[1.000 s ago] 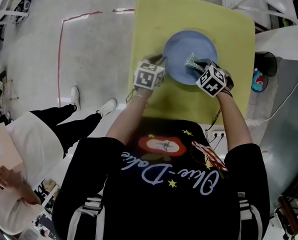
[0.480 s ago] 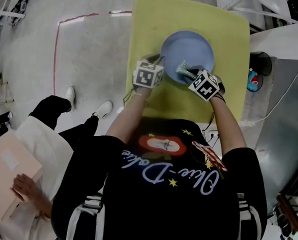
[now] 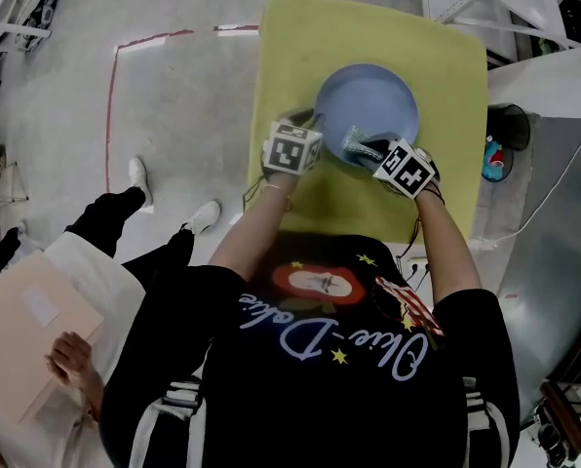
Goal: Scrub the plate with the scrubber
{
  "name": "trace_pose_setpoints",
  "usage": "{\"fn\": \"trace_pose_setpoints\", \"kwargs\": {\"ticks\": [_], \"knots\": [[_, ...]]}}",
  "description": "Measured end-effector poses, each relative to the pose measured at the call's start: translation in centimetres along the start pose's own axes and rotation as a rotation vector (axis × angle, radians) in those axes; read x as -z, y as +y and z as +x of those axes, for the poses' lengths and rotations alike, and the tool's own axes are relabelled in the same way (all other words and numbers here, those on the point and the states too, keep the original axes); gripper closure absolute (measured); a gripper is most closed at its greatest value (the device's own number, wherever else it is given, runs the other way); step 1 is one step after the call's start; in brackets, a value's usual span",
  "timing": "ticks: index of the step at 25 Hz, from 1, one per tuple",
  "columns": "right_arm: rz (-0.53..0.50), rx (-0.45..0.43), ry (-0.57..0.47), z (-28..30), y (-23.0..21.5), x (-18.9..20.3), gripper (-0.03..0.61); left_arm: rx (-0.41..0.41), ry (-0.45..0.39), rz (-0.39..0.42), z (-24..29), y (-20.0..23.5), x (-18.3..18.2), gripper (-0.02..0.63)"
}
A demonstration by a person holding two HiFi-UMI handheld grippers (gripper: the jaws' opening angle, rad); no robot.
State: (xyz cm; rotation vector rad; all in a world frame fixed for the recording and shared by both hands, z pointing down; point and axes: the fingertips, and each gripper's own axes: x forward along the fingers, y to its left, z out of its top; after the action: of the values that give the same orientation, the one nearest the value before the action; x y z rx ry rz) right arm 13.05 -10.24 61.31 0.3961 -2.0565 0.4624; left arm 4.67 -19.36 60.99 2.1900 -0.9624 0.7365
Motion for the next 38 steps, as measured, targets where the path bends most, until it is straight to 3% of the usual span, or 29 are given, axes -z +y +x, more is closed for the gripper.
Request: {"fn": "trace_pose_setpoints", "kwargs": {"ticks": [9,16,22,29,33,38], "knots": [[-0.054,0.084,-0.04,0.1,0.0,0.3,0.506,0.009,-0.009,0.0,0.4,-0.2,0.3,0.541],[0.176,0.224,-0.268,-1.9,-1.6,-2.1,0.511,0.077,-0.132,-0.075,-1.6,0.7,-0.2,0.529],[0.31,0.307,-0.503,-5.4,-1.9,-4.2,0.517,0.029,-0.274,0.039,-5.6,0.9,-2.0,0.603],[0.388,0.435,-0.766,-11.6,-0.3,-7.6,0.517,0.066,-0.438,0.215,-11.2,-2.9,-7.7,0.611],[0.433,0.518,-0.867,-14.8,0.6,-7.8,0.517,0.108,-0.505,0.271,-13.4,-6.1,-9.3,0.611],[0.397,0.592,-0.924,-17.6,1.9,-8.3,0.517,0.162,-0.565,0.323,-15.2,-9.2,-9.7,0.611]]}}
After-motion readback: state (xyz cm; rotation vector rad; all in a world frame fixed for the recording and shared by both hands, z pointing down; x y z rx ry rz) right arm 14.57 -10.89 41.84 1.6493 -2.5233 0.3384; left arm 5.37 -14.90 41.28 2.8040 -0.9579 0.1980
